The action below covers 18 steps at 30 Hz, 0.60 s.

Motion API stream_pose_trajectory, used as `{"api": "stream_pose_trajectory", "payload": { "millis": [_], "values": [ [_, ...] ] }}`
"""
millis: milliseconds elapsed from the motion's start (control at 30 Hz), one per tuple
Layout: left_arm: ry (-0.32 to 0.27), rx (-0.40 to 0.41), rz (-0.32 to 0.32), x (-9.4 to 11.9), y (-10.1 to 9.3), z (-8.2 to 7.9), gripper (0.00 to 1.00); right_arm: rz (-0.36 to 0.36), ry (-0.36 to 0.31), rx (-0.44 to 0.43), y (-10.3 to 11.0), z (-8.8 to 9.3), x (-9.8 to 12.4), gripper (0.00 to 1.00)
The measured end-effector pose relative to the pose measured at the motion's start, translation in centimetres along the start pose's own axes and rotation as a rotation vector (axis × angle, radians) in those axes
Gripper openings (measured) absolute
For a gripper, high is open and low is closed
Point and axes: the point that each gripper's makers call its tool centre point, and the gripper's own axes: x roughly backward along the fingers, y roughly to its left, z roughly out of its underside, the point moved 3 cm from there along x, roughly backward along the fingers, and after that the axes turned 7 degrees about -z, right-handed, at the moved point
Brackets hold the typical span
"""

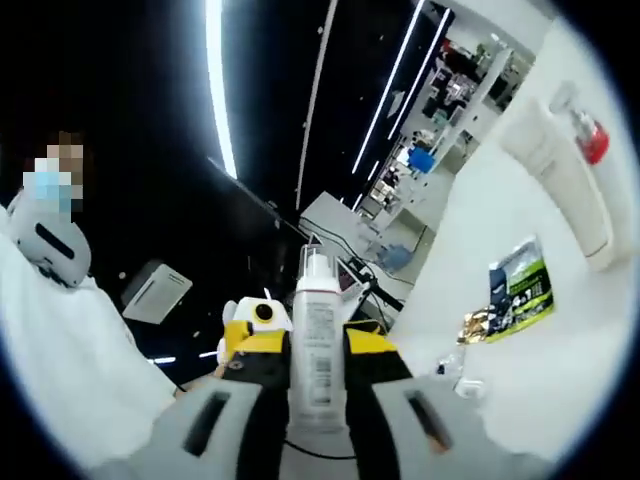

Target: Arrange the skincare products in the storage area until every visible bottle or jar stands upright without overlapping.

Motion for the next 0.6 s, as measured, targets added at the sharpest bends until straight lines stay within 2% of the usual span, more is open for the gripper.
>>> {"api": "stream_pose_trajectory", "payload": {
  "millis": [133,233,433,600],
  "values": [
    [-0.035,0.060,0.080,0.2,-1.0,-0.7,0.32,-0.027,0.003,-0.016,0.5,0.3,-0.1,0.19],
    [-0.033,0.059,0.089,0.1,-1.2,-0.6,0.23,-0.049,-0.005,-0.029,0.8,0.3,-0.2,0.19],
    [-0.032,0.085,0.114,0.1,-1.4,-0.7,0.18,-0.071,-0.001,-0.030,1.1,0.4,-0.2,0.19],
    [-0.017,0.053,0.114,0.0,-1.5,-0.7,0.17,-0.063,0.023,-0.018,1.3,0.4,-0.1,0.20]
  ]
}}
